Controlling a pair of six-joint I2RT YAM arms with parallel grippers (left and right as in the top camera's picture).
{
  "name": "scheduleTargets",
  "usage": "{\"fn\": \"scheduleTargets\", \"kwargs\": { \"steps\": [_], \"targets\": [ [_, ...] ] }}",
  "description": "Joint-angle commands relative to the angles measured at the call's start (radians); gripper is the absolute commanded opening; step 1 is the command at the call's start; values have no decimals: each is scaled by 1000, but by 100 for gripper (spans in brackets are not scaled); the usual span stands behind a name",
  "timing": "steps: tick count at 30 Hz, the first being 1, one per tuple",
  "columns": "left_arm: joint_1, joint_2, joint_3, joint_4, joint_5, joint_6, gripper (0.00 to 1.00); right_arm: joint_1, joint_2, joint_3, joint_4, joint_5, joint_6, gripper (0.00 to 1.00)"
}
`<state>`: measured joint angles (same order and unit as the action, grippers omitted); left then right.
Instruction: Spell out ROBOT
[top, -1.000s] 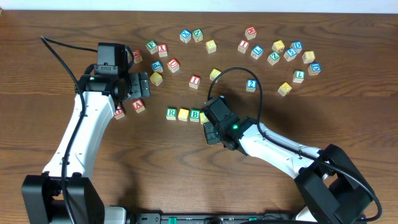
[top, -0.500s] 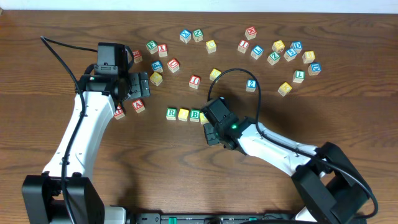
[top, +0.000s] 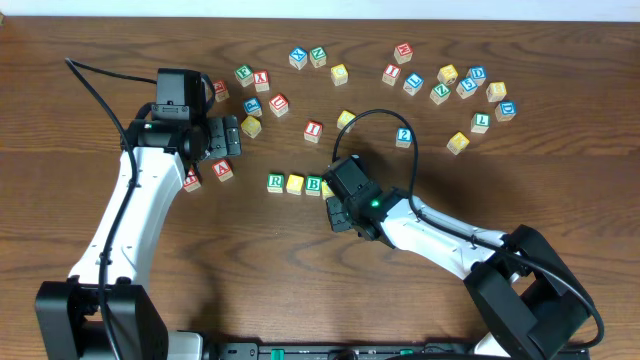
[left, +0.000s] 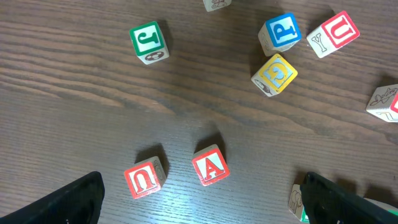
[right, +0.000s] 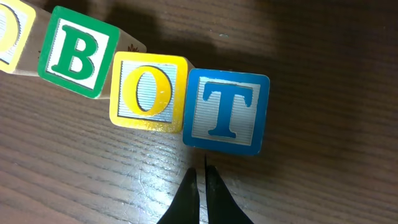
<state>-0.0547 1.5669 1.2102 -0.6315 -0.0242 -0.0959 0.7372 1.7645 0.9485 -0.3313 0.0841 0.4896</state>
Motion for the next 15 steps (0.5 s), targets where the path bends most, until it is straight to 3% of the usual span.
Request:
{"fn": "scheduleTargets", "kwargs": {
  "steps": [1, 15],
  "targets": [
    [4, -2, -10, -4, 6, 14, 99, 3, 5, 11, 4, 22, 2, 1],
    [4, -2, -10, -4, 6, 14, 99, 3, 5, 10, 29, 31, -28, 1]
  ]
}}
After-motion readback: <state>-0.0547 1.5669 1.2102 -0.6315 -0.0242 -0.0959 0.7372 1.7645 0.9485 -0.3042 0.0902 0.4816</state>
